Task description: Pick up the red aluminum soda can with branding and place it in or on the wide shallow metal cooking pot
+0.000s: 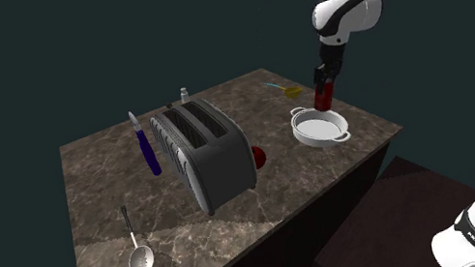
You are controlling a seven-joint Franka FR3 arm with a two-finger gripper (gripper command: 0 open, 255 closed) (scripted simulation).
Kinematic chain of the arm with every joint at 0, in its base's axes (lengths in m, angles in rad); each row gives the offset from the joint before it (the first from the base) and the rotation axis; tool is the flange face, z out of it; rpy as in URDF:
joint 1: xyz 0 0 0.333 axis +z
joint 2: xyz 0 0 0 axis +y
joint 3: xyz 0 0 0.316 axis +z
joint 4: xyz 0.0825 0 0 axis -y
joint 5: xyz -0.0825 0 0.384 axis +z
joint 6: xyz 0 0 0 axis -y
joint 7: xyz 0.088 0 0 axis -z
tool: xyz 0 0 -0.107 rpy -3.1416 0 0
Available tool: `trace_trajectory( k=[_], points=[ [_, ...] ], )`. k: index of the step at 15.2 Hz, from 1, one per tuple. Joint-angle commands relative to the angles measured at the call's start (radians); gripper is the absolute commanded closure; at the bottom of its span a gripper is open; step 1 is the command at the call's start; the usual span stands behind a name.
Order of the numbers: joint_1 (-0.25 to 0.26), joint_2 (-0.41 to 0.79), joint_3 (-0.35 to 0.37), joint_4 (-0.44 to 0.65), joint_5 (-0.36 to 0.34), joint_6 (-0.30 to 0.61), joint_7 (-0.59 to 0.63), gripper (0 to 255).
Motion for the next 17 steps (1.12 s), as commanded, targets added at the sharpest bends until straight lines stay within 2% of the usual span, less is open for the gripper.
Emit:
trace_trajectory(
  k=[1, 13, 17],
  points=[
    [-0.001, 0.015, 0.002, -0.01, 0.007, 0.025, -0.005, 255],
    [-0.013, 0.122, 0.019, -0.048, 0.058, 0.165, -0.044, 255],
    [-0.013, 0.122, 0.019, -0.048, 0.058, 0.165, -0.044, 255]
  ],
)
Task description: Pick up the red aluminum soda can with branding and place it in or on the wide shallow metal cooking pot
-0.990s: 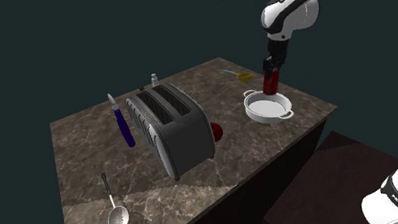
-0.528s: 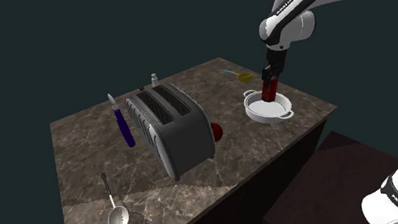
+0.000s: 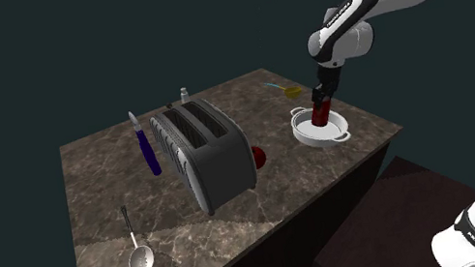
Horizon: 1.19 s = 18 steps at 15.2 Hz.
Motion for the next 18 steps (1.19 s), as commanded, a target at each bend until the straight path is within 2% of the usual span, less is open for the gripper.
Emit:
trace_trajectory(
  k=[1, 4, 5, 10, 14, 18],
  points=[
    [0.0, 0.0, 0.0, 0.0, 0.0, 0.001, 0.0, 255],
    [0.0, 0.0, 0.0, 0.0, 0.0, 0.001, 0.0, 255],
    [0.0, 0.0, 0.0, 0.0, 0.0, 0.001, 0.0, 0],
    [0.0, 0.0, 0.0, 0.0, 0.0, 0.001, 0.0, 0],
    [0.01, -0.086, -0.017, 0.025, -0.041, -0.107, 0.028, 0],
    [0.009, -0.087, -0.016, 0.025, -0.041, -0.107, 0.028, 0]
  ],
)
